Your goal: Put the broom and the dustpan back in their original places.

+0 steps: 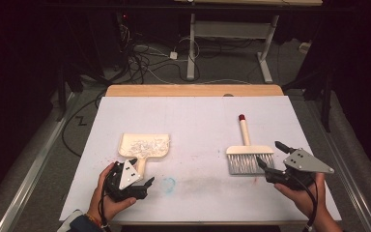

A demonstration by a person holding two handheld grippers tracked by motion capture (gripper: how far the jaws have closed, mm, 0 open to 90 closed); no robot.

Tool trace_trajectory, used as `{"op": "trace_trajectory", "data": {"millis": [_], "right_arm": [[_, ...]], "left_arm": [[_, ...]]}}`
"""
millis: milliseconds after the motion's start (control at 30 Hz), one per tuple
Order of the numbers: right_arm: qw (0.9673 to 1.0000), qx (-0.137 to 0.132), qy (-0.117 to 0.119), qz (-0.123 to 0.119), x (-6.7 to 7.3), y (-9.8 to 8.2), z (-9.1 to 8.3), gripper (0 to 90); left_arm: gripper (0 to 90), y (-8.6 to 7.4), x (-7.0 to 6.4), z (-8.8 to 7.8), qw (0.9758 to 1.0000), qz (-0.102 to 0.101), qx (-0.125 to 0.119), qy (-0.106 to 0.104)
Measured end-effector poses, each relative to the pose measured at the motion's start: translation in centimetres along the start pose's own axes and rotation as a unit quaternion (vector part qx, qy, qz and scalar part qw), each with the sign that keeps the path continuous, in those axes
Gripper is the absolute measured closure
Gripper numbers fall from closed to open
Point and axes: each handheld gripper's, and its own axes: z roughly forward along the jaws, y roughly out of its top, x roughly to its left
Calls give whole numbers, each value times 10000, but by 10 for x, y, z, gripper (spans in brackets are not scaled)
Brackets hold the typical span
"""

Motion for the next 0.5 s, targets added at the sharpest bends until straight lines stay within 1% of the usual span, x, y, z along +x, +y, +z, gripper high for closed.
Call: {"op": "trace_trajectory", "data": {"millis": [100, 167, 200, 333, 433, 500], "right_arm": [[10000, 15, -22, -15, 1, -4, -2, 255], [10000, -21, 0, 31, 1, -7, -4, 256], [10000, -17, 4, 26, 2, -9, -5, 256], [10000, 19, 5, -27, 4, -16, -8, 256], [10000, 10, 23, -58, 4, -22, -9, 255], [10000, -6, -5, -57, 4, -26, -9, 255]], "left_arm": [[180, 0, 0, 0, 10000, 7, 11, -8], [180, 0, 0, 0, 10000, 5, -5, -11], [180, 0, -1, 0, 10000, -49, 17, -38], [180, 0, -1, -1, 10000, -9, 39, -6], [180, 1, 0, -1, 10000, -40, -5, -6], [180, 1, 0, -2, 10000, -20, -24, -2]]}}
